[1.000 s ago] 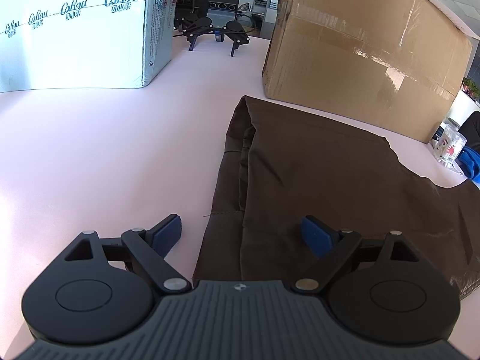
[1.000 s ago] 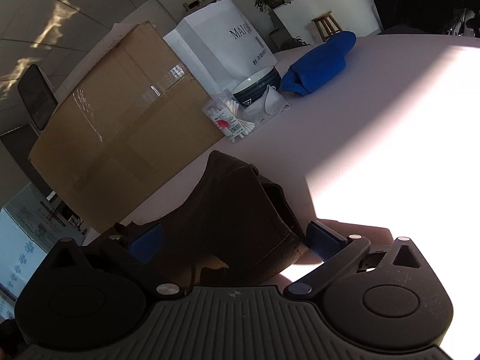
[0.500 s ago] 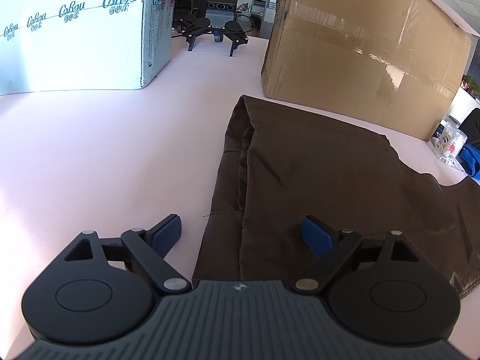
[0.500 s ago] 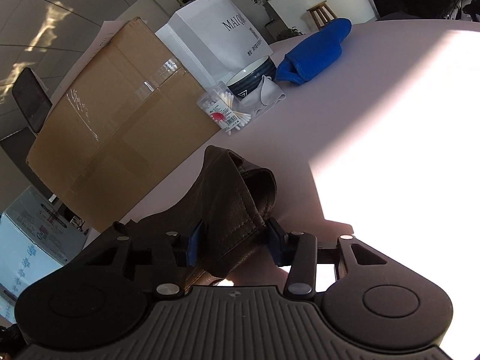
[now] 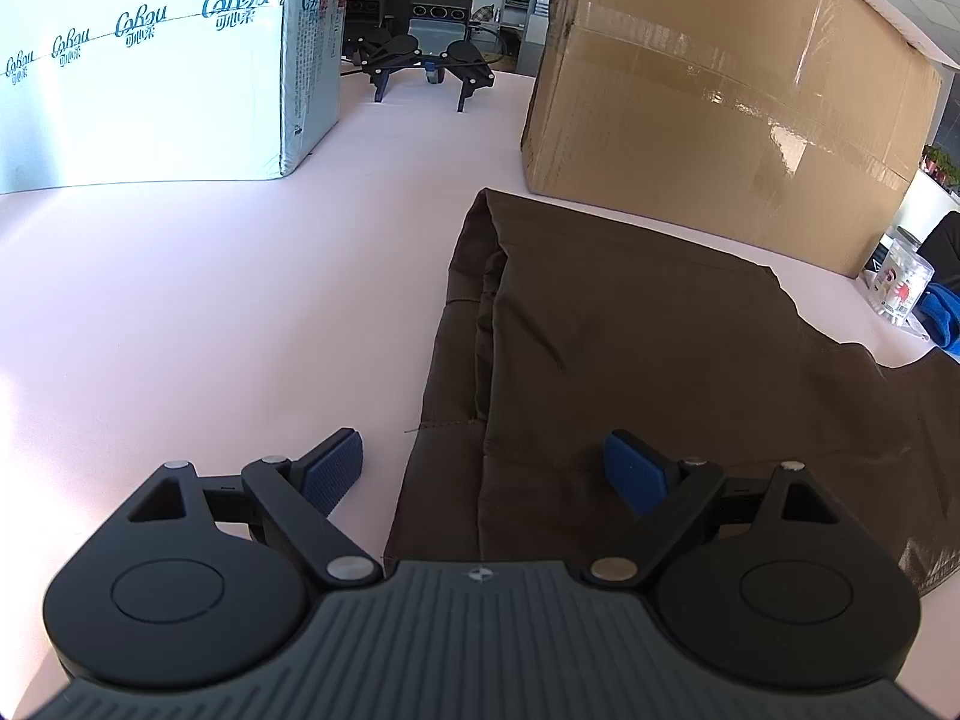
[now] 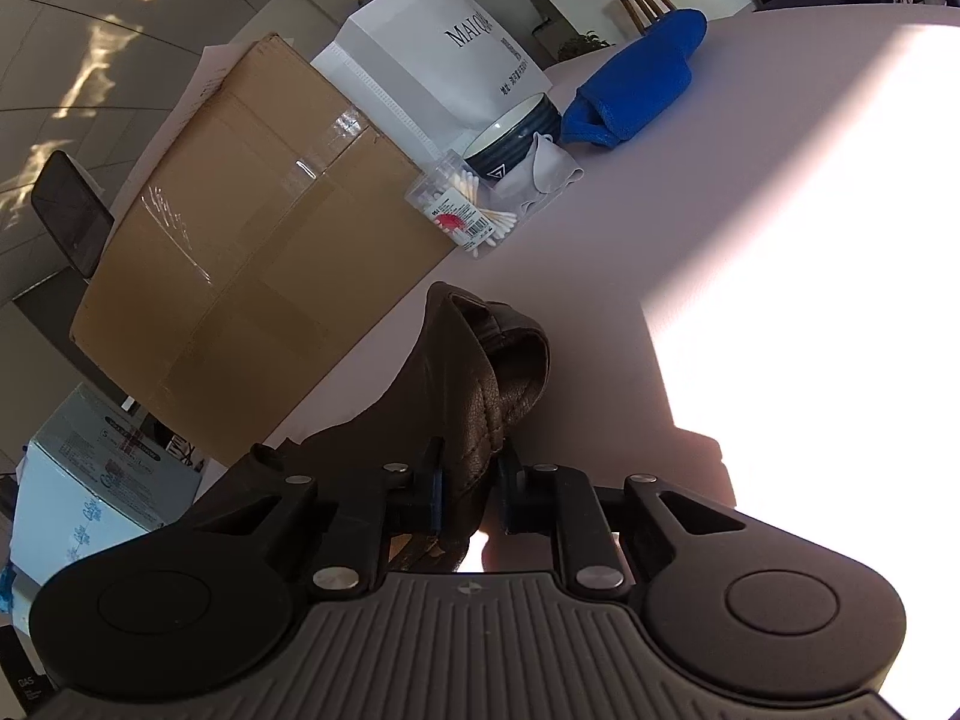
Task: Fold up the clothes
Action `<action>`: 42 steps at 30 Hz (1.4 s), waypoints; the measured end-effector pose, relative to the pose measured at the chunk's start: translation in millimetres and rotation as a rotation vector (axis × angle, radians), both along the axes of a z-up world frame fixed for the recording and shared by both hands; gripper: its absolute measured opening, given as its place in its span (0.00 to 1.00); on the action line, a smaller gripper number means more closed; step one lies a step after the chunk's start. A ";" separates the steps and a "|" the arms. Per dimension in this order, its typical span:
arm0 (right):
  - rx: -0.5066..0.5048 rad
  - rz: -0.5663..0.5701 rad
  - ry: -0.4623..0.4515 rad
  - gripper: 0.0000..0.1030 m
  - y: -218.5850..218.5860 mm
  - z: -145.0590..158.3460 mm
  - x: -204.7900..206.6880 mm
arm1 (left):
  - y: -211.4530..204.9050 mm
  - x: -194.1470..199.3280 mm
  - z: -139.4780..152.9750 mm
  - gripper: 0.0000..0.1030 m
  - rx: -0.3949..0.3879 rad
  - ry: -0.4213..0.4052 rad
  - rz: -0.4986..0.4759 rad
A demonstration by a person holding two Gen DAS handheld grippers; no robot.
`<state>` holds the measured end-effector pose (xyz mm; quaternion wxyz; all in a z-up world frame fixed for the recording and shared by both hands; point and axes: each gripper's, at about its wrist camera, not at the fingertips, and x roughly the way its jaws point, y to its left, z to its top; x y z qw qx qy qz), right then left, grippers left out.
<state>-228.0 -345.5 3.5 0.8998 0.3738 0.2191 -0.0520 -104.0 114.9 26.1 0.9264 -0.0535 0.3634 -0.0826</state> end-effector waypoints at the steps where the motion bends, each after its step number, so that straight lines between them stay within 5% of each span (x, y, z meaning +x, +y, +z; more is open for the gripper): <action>1: -0.013 0.005 -0.002 0.13 1.4 4.5 1.3 | 0.0 -0.1 0.1 0.84 -0.001 0.002 -0.002; 18: -0.480 0.148 -0.118 0.12 100.5 79.0 48.0 | -9.6 -7.9 1.6 0.84 0.012 0.019 -0.078; 42: -0.661 0.531 -0.228 0.12 243.7 90.4 92.5 | -13.3 -12.6 1.9 0.84 0.035 0.026 -0.081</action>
